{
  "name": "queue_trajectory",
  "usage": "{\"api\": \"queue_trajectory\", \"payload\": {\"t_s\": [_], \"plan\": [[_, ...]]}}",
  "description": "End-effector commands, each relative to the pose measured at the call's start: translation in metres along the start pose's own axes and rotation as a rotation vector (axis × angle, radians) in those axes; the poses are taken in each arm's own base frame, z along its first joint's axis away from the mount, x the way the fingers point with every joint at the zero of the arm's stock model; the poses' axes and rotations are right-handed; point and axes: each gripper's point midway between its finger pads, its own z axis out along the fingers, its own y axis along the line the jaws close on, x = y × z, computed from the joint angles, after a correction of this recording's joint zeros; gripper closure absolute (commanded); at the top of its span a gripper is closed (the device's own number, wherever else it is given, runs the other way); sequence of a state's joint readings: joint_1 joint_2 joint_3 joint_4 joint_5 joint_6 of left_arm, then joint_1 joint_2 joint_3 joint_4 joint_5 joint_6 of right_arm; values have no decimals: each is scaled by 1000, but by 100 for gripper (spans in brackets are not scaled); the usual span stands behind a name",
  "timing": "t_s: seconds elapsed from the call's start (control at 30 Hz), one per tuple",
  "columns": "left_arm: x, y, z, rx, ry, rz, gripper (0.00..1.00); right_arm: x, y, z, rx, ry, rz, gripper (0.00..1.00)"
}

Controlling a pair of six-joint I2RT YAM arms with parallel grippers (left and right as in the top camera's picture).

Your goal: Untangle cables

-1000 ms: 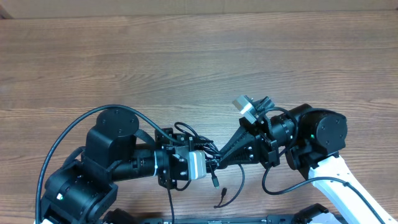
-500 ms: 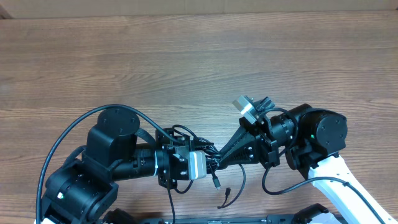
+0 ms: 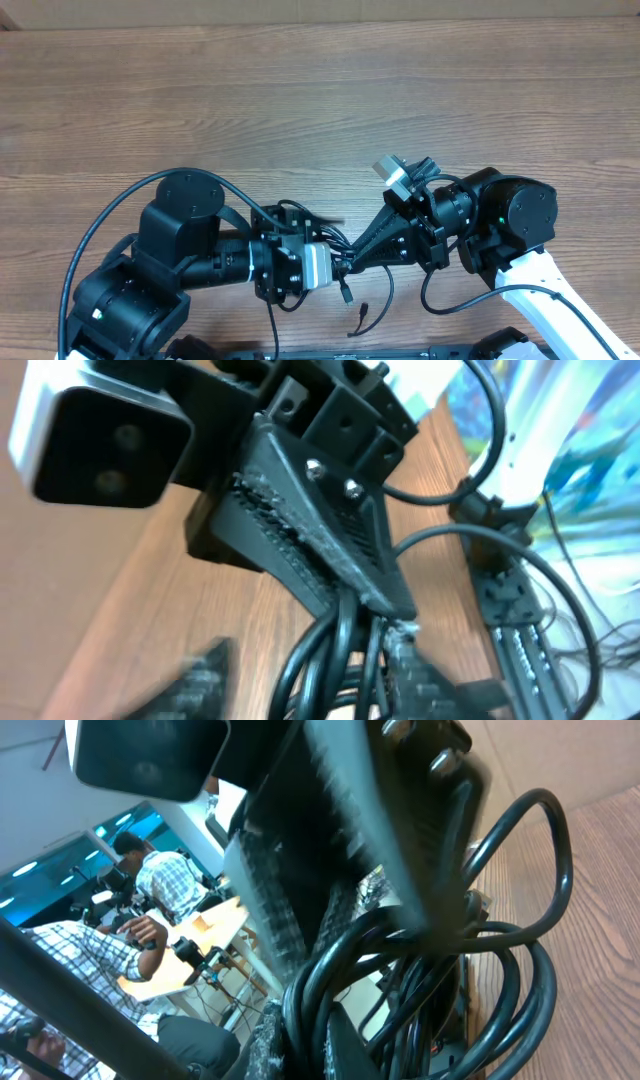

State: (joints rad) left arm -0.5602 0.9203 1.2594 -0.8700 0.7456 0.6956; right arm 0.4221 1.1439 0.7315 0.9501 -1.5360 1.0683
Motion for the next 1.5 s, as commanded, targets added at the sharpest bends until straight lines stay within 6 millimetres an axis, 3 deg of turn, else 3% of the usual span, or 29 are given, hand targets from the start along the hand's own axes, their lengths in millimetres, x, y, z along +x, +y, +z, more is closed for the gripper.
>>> {"api": "queue_trajectory", "payload": {"t_s": [0.0, 0.33, 0.63, 0.77, 0.93, 1.27, 1.37, 1.47], "plan": [[-11, 4, -10, -42, -21, 37, 39, 6, 5, 2, -23, 35, -22, 96], [-7, 16, -20, -100, -17, 20, 39, 6, 5, 2, -23, 35, -22, 96], [-5, 21, -22, -116, -13, 8, 47, 6, 5, 2, -23, 35, -32, 96], [-9, 15, -19, -72, -41, 3, 41, 6, 5, 2, -23, 35, -33, 96], [-4, 14, -7, 7, -54, -41, 43, 6, 6, 2, -23, 35, -37, 96], [4, 18, 5, 55, -46, -85, 58, 6, 6, 2, -23, 35, -36, 96], [4, 18, 5, 56, -45, -87, 68, 6, 6, 2, -23, 35, -36, 96], [4, 18, 5, 57, -45, -88, 91, 6, 6, 2, -23, 35, -36, 96]]}}
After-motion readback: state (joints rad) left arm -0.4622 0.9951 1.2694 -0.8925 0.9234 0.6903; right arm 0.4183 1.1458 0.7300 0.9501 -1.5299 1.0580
